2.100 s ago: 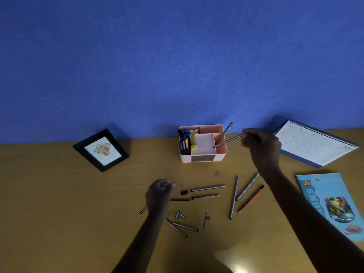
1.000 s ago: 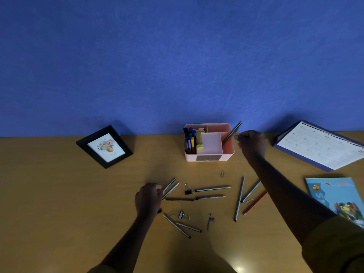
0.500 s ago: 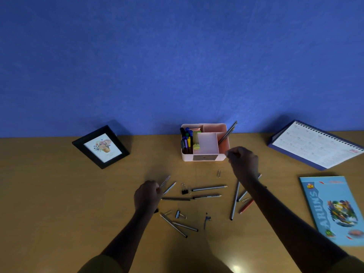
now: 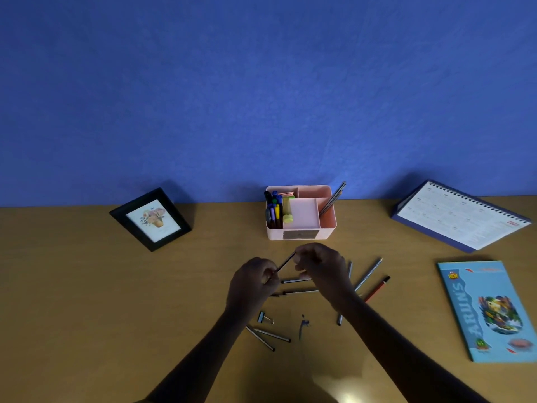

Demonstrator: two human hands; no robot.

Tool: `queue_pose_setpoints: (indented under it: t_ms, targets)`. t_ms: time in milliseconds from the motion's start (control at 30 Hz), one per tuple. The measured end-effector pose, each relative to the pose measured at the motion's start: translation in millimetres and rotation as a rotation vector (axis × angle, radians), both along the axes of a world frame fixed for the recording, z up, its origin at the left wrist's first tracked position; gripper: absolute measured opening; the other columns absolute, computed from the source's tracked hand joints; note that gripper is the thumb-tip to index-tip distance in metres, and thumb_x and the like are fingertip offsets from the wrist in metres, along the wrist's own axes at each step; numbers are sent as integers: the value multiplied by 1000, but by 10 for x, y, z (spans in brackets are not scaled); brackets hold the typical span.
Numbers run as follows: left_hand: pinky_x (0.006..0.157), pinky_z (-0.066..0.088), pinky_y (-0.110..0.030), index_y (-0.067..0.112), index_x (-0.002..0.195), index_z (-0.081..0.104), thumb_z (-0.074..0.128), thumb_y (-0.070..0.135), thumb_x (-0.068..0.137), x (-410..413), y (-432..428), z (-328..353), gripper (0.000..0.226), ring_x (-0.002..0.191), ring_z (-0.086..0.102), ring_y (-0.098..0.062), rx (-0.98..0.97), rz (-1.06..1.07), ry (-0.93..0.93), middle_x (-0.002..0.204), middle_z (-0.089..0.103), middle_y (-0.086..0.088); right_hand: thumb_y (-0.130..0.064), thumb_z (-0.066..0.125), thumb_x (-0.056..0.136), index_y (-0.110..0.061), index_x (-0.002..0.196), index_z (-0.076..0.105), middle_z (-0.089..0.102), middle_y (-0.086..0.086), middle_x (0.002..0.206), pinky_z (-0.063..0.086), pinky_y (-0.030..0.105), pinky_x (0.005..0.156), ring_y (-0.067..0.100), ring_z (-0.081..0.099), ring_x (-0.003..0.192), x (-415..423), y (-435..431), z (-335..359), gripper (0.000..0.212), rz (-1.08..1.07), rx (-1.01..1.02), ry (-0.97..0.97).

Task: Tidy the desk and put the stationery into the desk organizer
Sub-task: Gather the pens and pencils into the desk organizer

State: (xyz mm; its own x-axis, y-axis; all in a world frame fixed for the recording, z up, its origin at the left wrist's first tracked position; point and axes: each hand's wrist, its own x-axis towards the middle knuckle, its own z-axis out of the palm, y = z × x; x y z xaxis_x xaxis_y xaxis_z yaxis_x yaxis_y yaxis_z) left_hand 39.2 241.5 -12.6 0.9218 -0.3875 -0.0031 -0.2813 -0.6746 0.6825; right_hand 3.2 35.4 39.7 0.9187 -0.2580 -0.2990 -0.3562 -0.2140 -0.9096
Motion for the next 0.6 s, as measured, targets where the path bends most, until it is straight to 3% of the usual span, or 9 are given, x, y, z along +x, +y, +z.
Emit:
queue_pose_setpoints:
  t_ms: [367, 600]
  targets:
    - [71, 54, -23, 20, 107, 74, 71, 22, 96, -49, -204, 177, 12, 85, 66, -7, -174, -93, -34, 97, 67, 11, -14, 79, 95, -16, 104, 77, 80, 2, 91, 67, 52, 81, 21, 80, 84, -30, -200, 224, 9, -27, 18, -103]
    - [75, 54, -22, 18, 111, 76, 72, 18, 99, -3, -295, 299, 13, 92, 68, -10, -281, -94, -53, 101, 70, 9, -13, 81, 93, -18, 103, 77, 80, -3, 91, 67, 37, 78, 15, 79, 85, 22, -293, 467, 11, 54, -84, -219]
